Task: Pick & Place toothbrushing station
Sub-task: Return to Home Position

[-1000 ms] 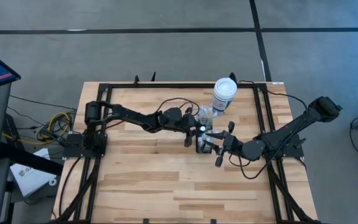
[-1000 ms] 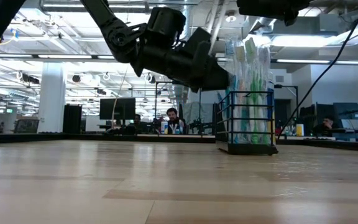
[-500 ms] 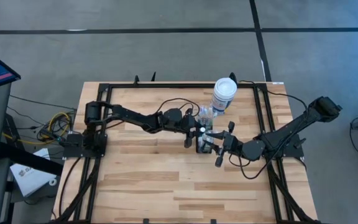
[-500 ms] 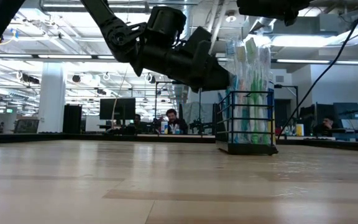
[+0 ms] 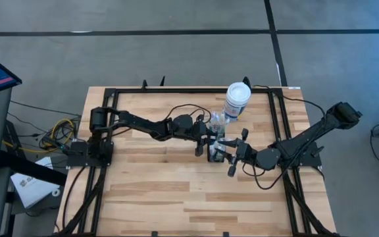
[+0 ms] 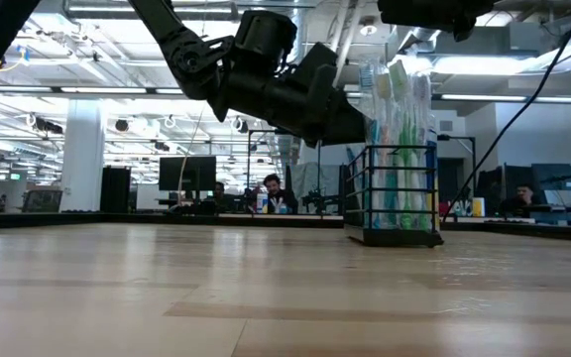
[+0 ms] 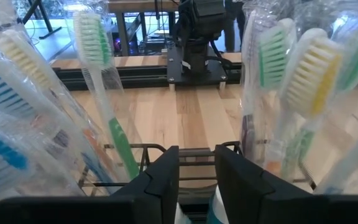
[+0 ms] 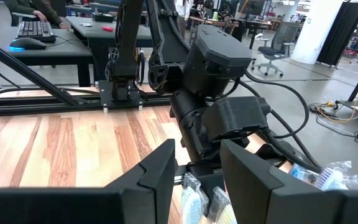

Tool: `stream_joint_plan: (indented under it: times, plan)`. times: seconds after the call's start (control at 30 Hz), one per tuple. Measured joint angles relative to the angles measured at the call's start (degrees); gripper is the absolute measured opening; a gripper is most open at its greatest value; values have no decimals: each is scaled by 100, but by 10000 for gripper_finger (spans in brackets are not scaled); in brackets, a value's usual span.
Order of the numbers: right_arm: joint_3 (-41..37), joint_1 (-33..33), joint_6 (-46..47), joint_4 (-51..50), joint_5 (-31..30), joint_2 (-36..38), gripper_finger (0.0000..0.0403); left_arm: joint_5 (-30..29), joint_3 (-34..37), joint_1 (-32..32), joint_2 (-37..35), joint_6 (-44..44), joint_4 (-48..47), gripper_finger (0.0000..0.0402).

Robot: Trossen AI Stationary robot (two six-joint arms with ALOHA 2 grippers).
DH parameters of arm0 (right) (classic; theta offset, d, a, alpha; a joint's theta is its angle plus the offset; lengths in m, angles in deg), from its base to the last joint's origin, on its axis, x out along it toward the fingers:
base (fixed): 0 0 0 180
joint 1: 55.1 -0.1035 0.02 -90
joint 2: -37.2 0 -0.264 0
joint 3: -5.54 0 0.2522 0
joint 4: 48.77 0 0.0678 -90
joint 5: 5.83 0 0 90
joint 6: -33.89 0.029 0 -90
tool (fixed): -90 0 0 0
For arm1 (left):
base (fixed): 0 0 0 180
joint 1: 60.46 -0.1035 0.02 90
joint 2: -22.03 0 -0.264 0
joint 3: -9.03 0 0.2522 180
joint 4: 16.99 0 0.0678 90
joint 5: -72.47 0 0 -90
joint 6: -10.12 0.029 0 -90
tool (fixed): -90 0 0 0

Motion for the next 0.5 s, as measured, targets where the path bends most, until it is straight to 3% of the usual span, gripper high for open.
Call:
stream_joint_plan:
  times: [0.5]
  plan:
    - [0, 0, 0, -24, 2, 0, 120, 4, 46, 114, -382, -2, -46, 94]
